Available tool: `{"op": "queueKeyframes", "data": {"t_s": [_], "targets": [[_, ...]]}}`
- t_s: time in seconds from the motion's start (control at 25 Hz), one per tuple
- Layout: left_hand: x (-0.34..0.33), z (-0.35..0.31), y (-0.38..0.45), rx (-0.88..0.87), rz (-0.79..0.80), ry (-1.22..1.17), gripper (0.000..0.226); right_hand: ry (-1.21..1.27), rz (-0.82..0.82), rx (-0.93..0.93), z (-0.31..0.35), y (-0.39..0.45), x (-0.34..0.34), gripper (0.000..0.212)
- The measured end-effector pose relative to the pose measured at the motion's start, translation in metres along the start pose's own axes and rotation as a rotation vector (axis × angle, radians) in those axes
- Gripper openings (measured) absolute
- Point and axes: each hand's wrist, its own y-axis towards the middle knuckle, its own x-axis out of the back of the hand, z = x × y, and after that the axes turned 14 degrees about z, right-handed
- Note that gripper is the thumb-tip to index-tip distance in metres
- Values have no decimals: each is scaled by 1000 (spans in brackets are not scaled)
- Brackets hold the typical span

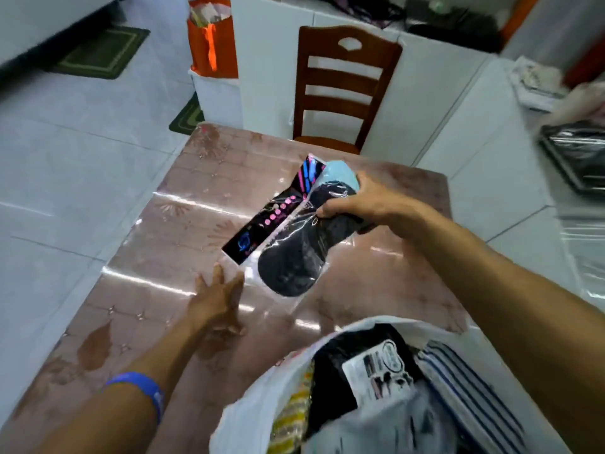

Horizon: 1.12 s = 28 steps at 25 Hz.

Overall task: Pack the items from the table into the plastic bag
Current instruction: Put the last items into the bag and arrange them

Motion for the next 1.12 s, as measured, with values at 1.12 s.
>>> {"op": "queueKeyframes", "data": {"t_s": [1.12], "targets": [[-62,-116,-363,-757,-155,-1425,36,-569,-173,-86,-128,-277,-153,65]]}}
